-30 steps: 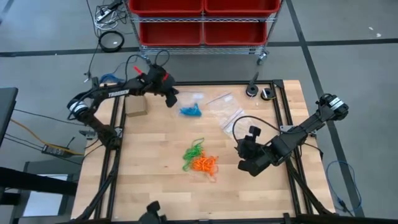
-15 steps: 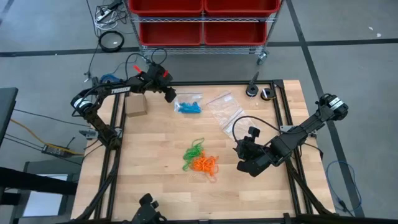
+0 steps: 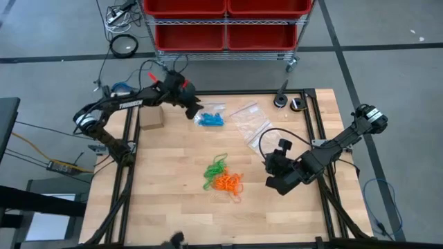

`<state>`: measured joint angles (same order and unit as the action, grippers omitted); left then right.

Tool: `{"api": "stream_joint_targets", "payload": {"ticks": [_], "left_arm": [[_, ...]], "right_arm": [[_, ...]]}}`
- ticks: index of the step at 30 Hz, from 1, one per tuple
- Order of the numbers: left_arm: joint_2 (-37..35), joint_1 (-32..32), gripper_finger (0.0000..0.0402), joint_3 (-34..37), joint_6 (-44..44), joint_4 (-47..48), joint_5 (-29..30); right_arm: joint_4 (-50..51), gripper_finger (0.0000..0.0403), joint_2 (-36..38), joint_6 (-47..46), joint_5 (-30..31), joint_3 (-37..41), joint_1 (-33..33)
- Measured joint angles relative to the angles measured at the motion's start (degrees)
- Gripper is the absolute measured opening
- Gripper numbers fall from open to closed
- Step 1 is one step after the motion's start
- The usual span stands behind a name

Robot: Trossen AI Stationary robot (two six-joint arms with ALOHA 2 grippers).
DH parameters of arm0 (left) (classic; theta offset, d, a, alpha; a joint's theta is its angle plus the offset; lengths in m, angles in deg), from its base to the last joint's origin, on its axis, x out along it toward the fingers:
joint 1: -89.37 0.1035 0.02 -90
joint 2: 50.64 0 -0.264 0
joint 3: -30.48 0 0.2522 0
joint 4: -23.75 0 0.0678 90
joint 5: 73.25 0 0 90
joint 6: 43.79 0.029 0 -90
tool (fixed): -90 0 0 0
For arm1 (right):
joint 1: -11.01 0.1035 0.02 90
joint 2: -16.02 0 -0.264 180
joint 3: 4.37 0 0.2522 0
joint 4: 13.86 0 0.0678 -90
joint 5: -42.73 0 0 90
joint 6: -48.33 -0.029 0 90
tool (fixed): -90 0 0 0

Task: Sort rubber bands
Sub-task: Put the green rubber band into the bottom transparent zip bag

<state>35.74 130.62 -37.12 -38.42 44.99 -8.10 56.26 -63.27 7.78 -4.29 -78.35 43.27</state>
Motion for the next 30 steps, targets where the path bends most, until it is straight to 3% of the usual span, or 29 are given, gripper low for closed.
{"api": "stream_joint_targets", "payload": {"ticks": [5, 9, 13, 16, 20, 23, 26, 30], "left_arm": [[-5.7, -13.6, 0.0213, 0.7, -1.9, -0.8, 0.9], [-7.3, -27.0, 0.0213, 2.8, -4.7, -5.1, 9.6], [-7.3, -38.7, 0.0213, 6.7, -7.7, -14.1, 17.2], [-7.3, -44.8, 0.0213, 11.6, -10.0, -24.5, 20.7], [-6.0, -48.5, 0.0212, 19.1, -14.1, -42.1, 25.1], [-3.9, -48.5, 0.0212, 22.4, -17.7, -50.2, 26.4], [-1.7, -48.6, 0.0212, 23.8, -20.7, -53.6, 26.3], [1.4, -50.1, 0.0212, 24.0, -22.6, -54.1, 26.3]], "right_arm": [[4.2, 0.0135, 0.3, -1.3, -2.5, 2.8, -5.1], [-6.0, 0.0135, 2.1, 3.4, -8.0, 10.5, -10.0], [-14.2, 0.0135, 5.4, 7.7, -8.9, 17.2, -14.6], [-19.4, 0.0135, 9.1, 12.5, -12.9, 19.6, -19.4], [-25.5, 0.0135, 14.3, 24.7, -21.9, 20.9, -27.0], [-27.5, 0.0135, 16.5, 35.7, -32.8, 19.2, -35.5], [-25.5, 0.0135, 15.3, 41.4, -45.1, 15.1, -46.8], [-18.1, 0.0137, 8.2, 47.6, -54.4, 8.9, -57.8]]}}
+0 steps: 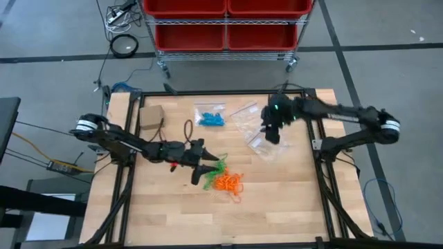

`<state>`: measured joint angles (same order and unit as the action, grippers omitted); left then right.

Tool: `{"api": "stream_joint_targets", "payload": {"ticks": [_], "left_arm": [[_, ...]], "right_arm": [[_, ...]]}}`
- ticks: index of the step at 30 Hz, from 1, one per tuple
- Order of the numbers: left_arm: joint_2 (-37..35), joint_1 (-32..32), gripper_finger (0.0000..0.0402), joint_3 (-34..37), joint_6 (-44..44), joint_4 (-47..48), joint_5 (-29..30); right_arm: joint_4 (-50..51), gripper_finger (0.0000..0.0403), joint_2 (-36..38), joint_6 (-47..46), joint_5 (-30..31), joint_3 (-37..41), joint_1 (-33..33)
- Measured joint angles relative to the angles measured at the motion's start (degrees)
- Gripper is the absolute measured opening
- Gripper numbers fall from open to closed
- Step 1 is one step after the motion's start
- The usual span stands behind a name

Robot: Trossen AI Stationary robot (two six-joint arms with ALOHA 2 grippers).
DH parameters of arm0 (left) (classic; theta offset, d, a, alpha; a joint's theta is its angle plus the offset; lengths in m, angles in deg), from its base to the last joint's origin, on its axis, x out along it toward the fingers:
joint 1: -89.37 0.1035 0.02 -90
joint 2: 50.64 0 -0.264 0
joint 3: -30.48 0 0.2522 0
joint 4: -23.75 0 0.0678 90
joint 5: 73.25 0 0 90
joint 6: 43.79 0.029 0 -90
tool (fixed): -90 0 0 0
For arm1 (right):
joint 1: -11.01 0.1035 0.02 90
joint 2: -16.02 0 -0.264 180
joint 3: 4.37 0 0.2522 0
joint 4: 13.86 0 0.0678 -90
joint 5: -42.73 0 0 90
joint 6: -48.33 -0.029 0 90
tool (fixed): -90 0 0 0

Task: Sort rubber bands
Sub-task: Put the green rubber band into the bottom transparent zip bag

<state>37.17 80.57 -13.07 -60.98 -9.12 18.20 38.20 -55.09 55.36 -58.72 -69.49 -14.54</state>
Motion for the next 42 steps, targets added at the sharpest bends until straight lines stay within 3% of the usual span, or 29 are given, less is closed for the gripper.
{"api": "stream_joint_targets", "payload": {"ticks": [8, 14, 21, 34, 38, 42], "left_arm": [[2.8, -0.7, 0.0212, -1.0, 0.0, -0.2, 0.9], [2.8, -1.0, 0.0212, -1.0, 0.0, -0.3, 0.4], [2.8, -1.0, 0.0212, -0.9, -0.2, -0.5, 0.1], [2.8, -1.1, 0.0212, -0.9, 0.0, -0.6, -0.6], [2.8, -1.1, 0.0212, -0.9, 0.1, -0.7, -0.7], [2.8, -1.1, 0.0212, -0.9, 0.3, -0.8, -0.7]], "right_arm": [[9.1, 0.0137, -17.2, 14.5, -6.5, -10.1, -5.4], [11.3, 0.0137, -25.5, 22.9, -6.1, -13.8, -5.4], [10.0, 0.0135, -27.9, 28.4, -4.9, -15.3, -6.2], [14.9, 0.0132, -34.8, 30.4, -10.7, -15.3, -7.7], [17.2, 0.0111, -34.8, 30.9, -11.9, -15.3, -7.7], [19.2, 0.0058, -34.8, 33.1, -11.8, -15.2, -7.1]]}}
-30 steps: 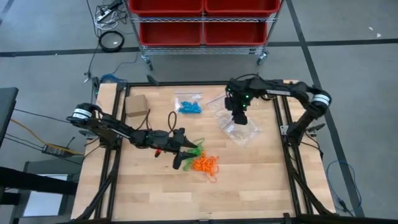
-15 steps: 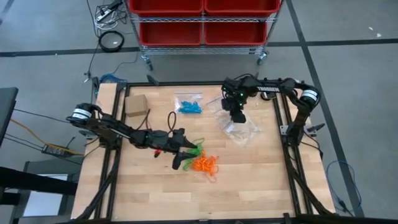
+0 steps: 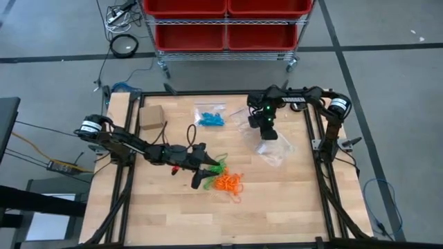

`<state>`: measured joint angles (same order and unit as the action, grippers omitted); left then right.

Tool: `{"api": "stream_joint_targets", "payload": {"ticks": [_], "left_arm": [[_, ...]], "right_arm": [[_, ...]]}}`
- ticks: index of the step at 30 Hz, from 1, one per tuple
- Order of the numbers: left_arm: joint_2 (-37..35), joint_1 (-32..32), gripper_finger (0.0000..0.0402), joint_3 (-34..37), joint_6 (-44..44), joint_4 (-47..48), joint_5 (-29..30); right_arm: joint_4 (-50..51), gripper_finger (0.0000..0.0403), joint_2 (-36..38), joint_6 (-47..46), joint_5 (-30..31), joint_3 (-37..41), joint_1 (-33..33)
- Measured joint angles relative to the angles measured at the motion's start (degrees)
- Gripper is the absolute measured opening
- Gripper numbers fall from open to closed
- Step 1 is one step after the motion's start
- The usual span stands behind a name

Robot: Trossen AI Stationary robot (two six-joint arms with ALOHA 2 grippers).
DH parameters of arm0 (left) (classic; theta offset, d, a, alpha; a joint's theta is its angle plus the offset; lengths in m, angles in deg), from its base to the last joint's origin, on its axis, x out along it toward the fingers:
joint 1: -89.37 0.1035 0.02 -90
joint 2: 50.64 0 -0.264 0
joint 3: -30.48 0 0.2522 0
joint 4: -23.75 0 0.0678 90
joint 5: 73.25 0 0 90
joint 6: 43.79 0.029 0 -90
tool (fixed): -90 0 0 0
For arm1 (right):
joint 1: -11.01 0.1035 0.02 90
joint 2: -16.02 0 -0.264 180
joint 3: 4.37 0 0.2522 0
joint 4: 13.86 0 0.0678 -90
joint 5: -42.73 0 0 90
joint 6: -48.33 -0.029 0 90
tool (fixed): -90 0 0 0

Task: Sort rubber bands
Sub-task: Put the green rubber band into the bottom transparent zip bag

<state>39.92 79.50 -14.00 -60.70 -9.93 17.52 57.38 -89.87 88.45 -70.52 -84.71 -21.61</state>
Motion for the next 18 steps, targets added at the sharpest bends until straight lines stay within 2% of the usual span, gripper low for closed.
{"api": "stream_joint_targets", "payload": {"ticks": [3, 9, 13, 18], "left_arm": [[0.0, 0.0, 0.0212, 0.0, 0.0, -0.4, 0.0], [0.0, 0.0, 0.0212, 0.0, 0.0, -0.3, 0.0], [0.0, 0.0, 0.0212, 0.0, 0.1, -0.3, 0.0], [0.0, 0.0, 0.0212, 0.0, 0.1, -0.2, 0.0]], "right_arm": [[0.1, 0.0010, 0.0, 1.3, 0.5, 0.0, 1.2], [-0.9, 0.0006, 1.3, 0.7, 2.3, 0.0, 3.4], [-2.4, 0.0040, 3.1, -0.8, 2.1, 0.0, 3.3], [-2.0, 0.0131, 3.7, -1.5, 2.1, 0.0, 3.4]]}}
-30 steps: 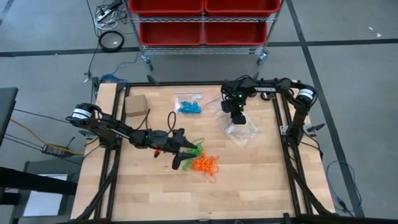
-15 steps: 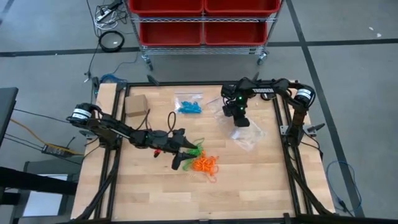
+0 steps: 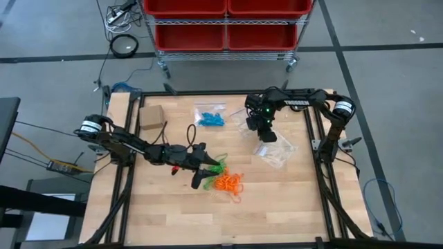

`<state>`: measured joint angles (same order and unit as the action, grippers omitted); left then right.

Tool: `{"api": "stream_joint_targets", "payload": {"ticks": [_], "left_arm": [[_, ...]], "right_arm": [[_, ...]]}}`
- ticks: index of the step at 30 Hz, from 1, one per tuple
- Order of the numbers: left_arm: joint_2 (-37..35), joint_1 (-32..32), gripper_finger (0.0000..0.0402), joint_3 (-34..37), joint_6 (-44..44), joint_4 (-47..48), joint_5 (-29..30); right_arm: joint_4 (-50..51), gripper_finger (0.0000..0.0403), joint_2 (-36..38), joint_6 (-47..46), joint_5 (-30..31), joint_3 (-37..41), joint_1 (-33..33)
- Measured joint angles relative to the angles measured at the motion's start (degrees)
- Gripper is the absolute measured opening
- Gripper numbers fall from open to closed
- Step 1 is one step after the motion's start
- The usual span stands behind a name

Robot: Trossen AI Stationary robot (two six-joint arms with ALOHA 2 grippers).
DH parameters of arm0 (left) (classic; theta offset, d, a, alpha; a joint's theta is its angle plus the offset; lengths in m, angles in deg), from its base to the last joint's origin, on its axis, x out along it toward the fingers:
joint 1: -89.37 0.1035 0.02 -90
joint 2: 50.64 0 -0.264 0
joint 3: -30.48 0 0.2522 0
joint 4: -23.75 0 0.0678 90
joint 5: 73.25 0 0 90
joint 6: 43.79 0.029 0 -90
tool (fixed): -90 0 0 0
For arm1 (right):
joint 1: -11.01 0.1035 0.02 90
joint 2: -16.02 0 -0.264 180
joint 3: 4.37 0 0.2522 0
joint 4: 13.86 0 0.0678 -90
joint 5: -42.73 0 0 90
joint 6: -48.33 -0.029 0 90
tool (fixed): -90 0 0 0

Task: Sort rubber bands
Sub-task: Put the green rubber band into the bottom transparent zip bag

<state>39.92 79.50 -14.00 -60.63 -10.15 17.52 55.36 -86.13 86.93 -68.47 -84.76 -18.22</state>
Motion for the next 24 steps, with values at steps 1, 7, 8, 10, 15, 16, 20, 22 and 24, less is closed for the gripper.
{"api": "stream_joint_targets", "payload": {"ticks": [1, 7, 8, 10, 15, 16, 20, 22, 24], "left_arm": [[0.0, 0.0, 0.0212, 0.0, 0.0, 0.0, 0.0], [0.0, 0.0, 0.0212, 0.0, -0.2, 0.0, 0.0], [0.0, 0.0, 0.0212, 0.0, -0.2, 0.0, 0.0], [0.0, 0.0, 0.0212, 0.0, -0.2, 0.3, 0.0], [0.0, 0.0, 0.0212, 0.0, 0.0, 0.4, 0.0], [0.0, 0.0, 0.0212, 0.0, 0.1, 0.4, 0.0], [0.0, 0.0, 0.0212, 0.0, 0.3, 0.4, 0.0], [0.0, 0.0, 0.0212, 0.0, 0.3, 0.4, 0.0], [0.0, 0.0, 0.0212, 0.0, 0.3, 0.4, 0.0]], "right_arm": [[-0.1, 0.0152, -0.2, 0.0, 0.0, 0.0, 0.0], [1.1, 0.0238, -1.8, 1.4, -1.1, 0.1, 0.6], [1.5, 0.0242, -1.9, 1.7, -1.3, 0.3, 0.7], [1.3, 0.0242, -1.8, 2.0, -1.6, 1.2, 1.1], [3.5, 0.0216, -1.8, 2.4, -0.9, 3.2, 1.5], [3.5, 0.0209, -1.8, 2.5, -0.1, 3.5, 1.8], [2.5, 0.0173, -1.8, 3.6, 3.1, 5.1, 2.9], [1.5, 0.0150, -1.8, 4.5, 5.4, 5.9, 3.9], [1.3, 0.0119, -1.7, 5.7, 7.0, 6.3, 4.9]]}}
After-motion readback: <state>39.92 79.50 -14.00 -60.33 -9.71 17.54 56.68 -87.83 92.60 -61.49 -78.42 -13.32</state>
